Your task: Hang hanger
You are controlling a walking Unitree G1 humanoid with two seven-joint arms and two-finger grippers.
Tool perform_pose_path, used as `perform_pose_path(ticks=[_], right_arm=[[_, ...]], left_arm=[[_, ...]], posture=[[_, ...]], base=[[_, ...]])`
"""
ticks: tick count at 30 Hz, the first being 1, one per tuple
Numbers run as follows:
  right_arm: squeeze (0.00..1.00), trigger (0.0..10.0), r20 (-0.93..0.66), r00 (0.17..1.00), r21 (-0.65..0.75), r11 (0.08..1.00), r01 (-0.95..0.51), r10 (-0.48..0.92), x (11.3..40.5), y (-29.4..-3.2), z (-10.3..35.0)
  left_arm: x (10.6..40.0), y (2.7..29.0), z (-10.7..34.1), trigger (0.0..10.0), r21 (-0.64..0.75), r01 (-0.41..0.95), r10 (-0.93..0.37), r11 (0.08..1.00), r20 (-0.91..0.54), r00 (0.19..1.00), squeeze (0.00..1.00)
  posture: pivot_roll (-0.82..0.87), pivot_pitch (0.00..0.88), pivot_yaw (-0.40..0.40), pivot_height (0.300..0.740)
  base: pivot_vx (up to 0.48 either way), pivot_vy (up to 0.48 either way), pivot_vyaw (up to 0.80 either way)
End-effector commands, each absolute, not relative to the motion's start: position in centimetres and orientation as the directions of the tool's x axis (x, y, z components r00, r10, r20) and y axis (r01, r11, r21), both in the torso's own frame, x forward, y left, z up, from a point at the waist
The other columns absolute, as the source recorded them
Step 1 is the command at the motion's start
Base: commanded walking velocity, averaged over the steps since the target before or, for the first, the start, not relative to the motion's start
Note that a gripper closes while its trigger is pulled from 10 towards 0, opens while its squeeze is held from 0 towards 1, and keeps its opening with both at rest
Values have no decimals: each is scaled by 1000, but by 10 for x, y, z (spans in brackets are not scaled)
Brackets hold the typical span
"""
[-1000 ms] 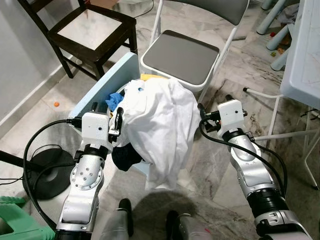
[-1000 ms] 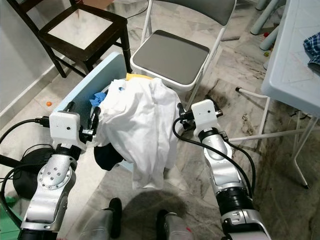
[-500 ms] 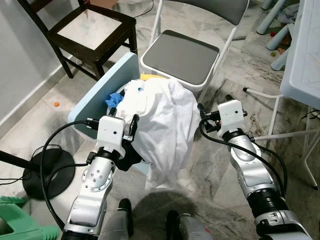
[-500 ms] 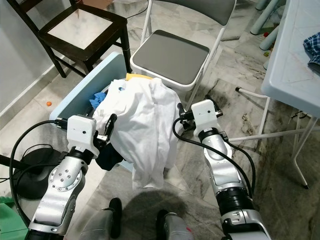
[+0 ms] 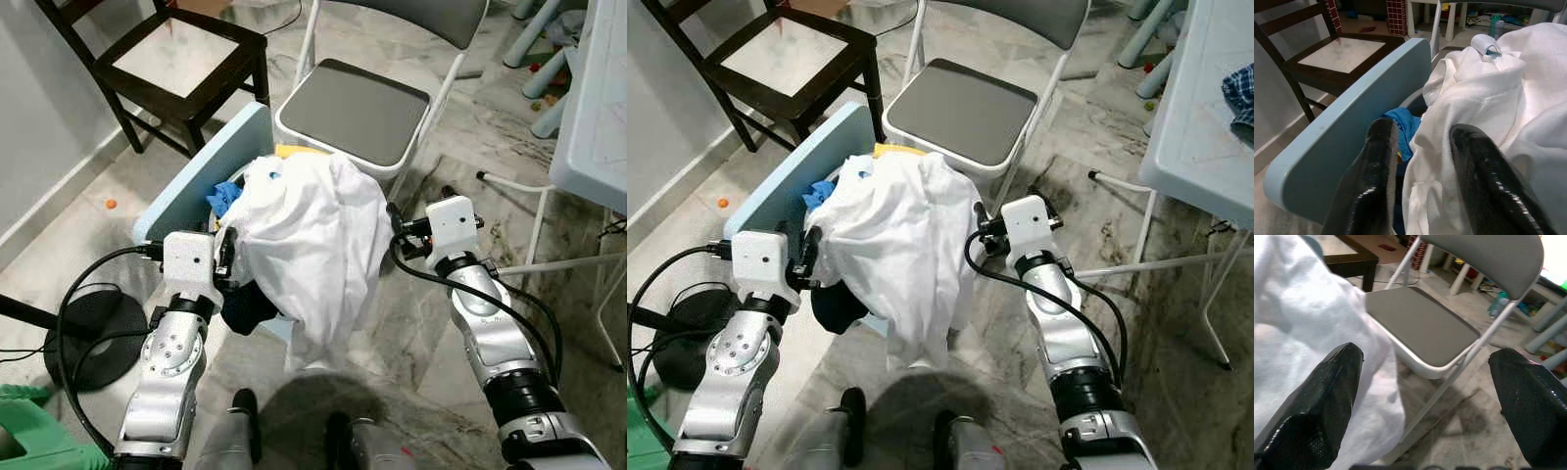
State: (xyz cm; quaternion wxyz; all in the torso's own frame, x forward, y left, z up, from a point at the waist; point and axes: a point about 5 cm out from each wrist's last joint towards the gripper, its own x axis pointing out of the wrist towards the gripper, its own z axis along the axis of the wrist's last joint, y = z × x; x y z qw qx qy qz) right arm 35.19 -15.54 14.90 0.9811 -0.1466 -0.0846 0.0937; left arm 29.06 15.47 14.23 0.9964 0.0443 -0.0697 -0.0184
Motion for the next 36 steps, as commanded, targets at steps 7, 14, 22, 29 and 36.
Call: perform_pose_path(ticks=[7,14,22,29,36], right_arm=[[0,10000,150,894,-152,903,-401,422,337,-134,149],[0,10000,129,861,-156,868,-472,492,335,-130,149],[0,10000,109,843,-161,846,-508,527,331,-125,146],[0,10000,103,838,-164,840,-517,535,331,-124,146],[0,10000,101,837,-172,838,-517,537,331,-122,146]], left_arm=[[286,152,138,9490,62,45,-52,997,107,993,0],[280,146,138,10000,57,69,-74,996,96,993,0],[285,156,146,10000,194,26,-54,981,140,989,0],[294,175,153,10000,208,-18,-13,978,147,989,0],[296,169,156,10000,194,32,-58,980,130,990,0]], posture=[[248,346,-93,740],[251,348,-95,740],[255,342,-97,740],[256,341,-99,740],[255,342,-97,740]], base=[[0,0,0],[0,0,0],[0,0,0],[0,0,0],[0,0,0]])
